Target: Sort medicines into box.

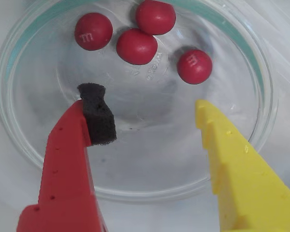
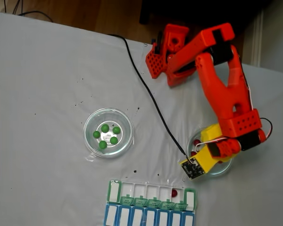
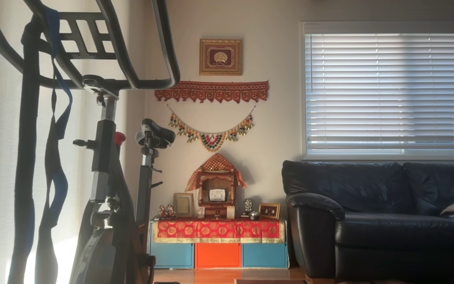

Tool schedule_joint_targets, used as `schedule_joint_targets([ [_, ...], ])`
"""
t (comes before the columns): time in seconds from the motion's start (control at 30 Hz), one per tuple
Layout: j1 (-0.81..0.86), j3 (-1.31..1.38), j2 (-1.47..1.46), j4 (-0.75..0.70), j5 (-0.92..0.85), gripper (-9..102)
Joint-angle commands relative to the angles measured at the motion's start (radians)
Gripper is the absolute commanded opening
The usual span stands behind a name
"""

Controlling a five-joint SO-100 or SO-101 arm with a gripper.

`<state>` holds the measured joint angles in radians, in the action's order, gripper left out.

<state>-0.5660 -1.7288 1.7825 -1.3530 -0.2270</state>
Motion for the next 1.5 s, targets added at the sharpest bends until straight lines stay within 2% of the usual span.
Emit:
schedule_joint_targets([
  [0.0, 0.028, 0.114, 0.014, -0.028, -0.052, 34],
  [0.47, 0.044, 0.178, -0.109, -0.084, -0.190, 36],
  [0.93, 0.064, 0.120, -0.110, -0.014, -0.284, 35],
  [1.47, 0.041, 0.074, -0.078, -0.031, -0.250, 33],
])
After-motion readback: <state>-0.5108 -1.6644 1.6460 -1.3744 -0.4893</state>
